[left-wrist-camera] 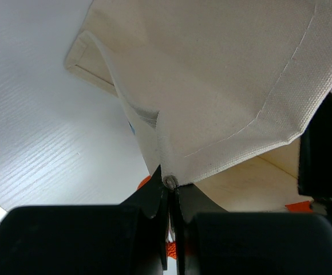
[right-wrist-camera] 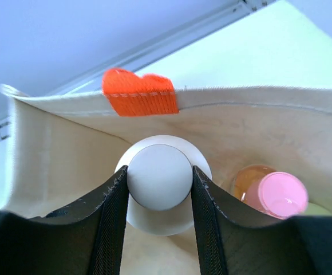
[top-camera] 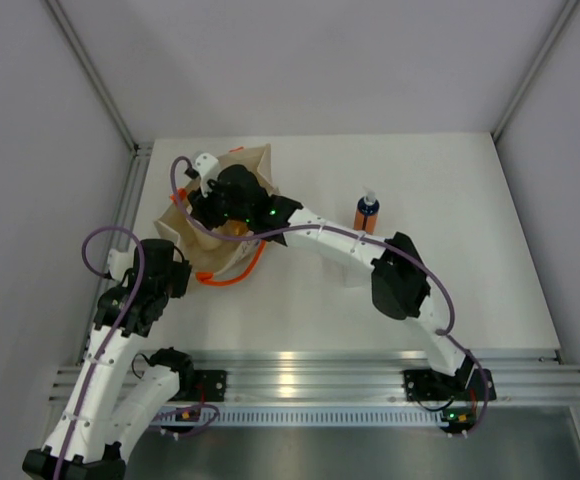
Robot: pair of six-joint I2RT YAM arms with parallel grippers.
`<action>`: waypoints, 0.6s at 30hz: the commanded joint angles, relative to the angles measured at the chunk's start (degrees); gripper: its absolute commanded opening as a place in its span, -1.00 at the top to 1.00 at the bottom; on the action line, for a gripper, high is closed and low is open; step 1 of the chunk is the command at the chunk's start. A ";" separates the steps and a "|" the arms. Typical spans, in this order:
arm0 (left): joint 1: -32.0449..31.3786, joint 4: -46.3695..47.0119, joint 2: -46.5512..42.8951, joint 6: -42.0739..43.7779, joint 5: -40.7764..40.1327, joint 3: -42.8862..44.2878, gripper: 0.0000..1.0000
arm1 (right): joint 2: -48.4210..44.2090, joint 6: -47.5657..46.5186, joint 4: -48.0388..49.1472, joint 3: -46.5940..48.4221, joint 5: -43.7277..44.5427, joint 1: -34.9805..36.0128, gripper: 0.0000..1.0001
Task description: Take the personal care products out of the canvas bag
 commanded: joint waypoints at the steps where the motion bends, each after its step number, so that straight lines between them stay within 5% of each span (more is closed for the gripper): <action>1: -0.06 0.98 -0.13 -0.97 1.91 0.37 1.00 | -10.64 -0.66 10.89 1.14 -1.56 1.11 1.00; 18: -0.06 0.89 -0.04 -1.15 2.26 0.29 1.00 | -23.90 -3.21 5.79 -0.89 -1.83 1.20 1.00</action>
